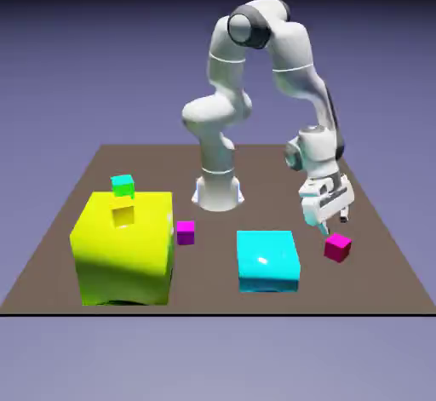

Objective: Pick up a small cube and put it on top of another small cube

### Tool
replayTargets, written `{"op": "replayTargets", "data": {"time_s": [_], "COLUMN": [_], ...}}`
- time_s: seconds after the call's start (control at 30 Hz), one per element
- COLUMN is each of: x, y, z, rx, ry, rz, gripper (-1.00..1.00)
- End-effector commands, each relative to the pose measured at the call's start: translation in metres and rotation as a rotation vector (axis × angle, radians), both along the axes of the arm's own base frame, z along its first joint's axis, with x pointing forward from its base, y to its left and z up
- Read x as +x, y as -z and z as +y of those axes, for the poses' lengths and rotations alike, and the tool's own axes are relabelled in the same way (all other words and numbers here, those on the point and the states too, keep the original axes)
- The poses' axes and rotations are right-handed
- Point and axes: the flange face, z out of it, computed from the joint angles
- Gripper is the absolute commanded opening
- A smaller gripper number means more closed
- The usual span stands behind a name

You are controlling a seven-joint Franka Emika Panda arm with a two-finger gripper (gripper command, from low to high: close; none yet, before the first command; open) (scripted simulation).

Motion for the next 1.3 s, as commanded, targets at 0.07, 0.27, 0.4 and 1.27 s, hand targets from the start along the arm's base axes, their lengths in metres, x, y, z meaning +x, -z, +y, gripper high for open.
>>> {"op": "replayTargets", "data": {"time_s": [0.07, 0.27, 0.4, 1.27], "x": [0.006, 0.011, 0.005, 0.103], "y": [0.026, 0.058, 0.022, -0.239], "z": [0.006, 0.011, 0.005, -0.451], "rx": [-0.002, 0.002, -0.002, -0.007], "ry": [-0.001, 0.001, -0.001, 0.690], "rz": [-0.001, 0.001, -0.001, -0.024], "gripper": [0.00, -1.00, -1.00, -1.00]}}
